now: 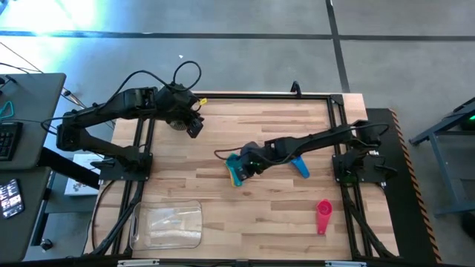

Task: Nest measuring cups in basket
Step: Stack the light blue measuring cup on the yellow measuring cup

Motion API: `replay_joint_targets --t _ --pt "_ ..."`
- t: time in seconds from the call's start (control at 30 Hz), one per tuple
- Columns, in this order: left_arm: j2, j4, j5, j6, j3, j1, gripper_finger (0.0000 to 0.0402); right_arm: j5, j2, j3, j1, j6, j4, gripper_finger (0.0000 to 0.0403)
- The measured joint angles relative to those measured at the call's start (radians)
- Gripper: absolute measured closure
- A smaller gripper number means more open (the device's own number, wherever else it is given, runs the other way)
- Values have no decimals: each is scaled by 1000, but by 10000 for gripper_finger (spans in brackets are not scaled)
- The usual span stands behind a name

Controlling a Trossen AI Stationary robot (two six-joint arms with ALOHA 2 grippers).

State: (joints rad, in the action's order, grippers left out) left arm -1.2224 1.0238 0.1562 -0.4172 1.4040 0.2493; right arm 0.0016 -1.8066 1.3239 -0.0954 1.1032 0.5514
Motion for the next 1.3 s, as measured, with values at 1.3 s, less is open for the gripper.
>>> replay_joint_targets --t 1.3 --pt "0 14 3 2 0 0 296 -90 -107 0 -18 75 -55 286"
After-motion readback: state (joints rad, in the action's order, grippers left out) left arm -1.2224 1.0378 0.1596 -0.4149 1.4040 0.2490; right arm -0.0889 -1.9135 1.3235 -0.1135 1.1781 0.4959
